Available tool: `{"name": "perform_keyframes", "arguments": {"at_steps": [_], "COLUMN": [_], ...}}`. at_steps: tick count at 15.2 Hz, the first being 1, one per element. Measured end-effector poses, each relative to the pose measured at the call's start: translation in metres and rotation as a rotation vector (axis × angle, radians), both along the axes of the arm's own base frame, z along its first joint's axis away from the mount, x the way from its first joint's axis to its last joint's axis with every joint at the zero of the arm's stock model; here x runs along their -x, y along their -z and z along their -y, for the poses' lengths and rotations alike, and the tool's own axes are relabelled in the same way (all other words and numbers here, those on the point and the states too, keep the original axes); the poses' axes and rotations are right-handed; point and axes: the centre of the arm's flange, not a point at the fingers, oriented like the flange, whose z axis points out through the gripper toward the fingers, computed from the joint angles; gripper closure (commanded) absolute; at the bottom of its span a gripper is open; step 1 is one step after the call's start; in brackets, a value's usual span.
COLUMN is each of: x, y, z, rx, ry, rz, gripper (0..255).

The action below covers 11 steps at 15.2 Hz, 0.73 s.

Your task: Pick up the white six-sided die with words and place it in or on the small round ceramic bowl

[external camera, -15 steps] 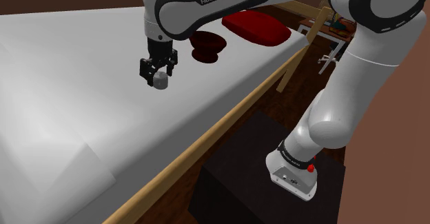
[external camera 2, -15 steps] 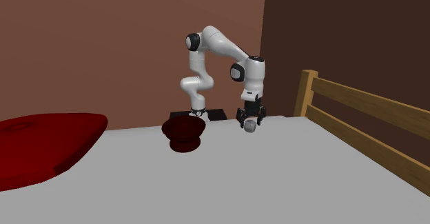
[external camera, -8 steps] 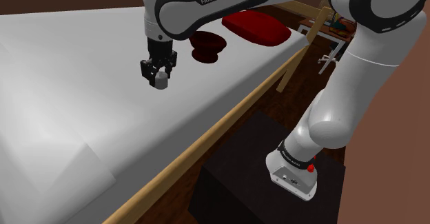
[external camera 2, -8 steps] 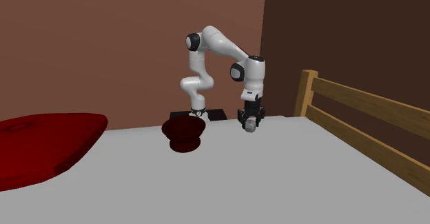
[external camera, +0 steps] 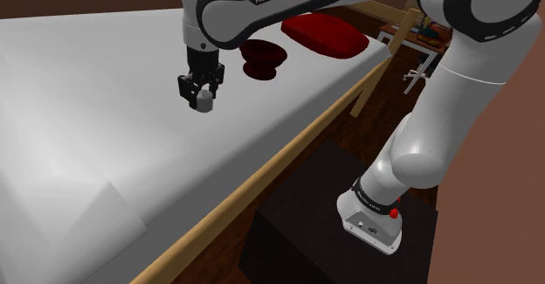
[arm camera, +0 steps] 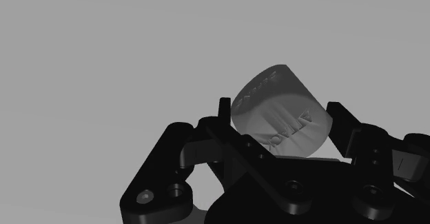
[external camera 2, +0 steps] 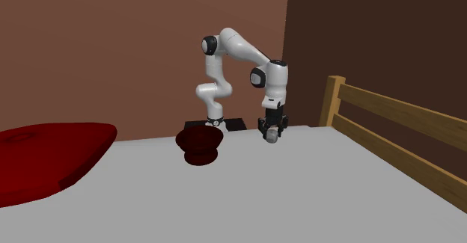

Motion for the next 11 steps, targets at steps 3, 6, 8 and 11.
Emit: {"name": "perform_keyframes", "arguments": {"at_steps": [3, 6, 8, 11], "x": [0.0, 0.001, 0.001, 0.0], "y": [-0.012, -0.028, -0.039, -0.054], "z": [0.001, -0.001, 0.001, 0.001], "rx": [0.0, 0.0, 0.0, 0.0], "ry": [0.0, 0.0, 0.0, 0.0], "rz": [-0.001, -0.001, -0.002, -0.001], "gripper": [255, 255, 255, 255]}}
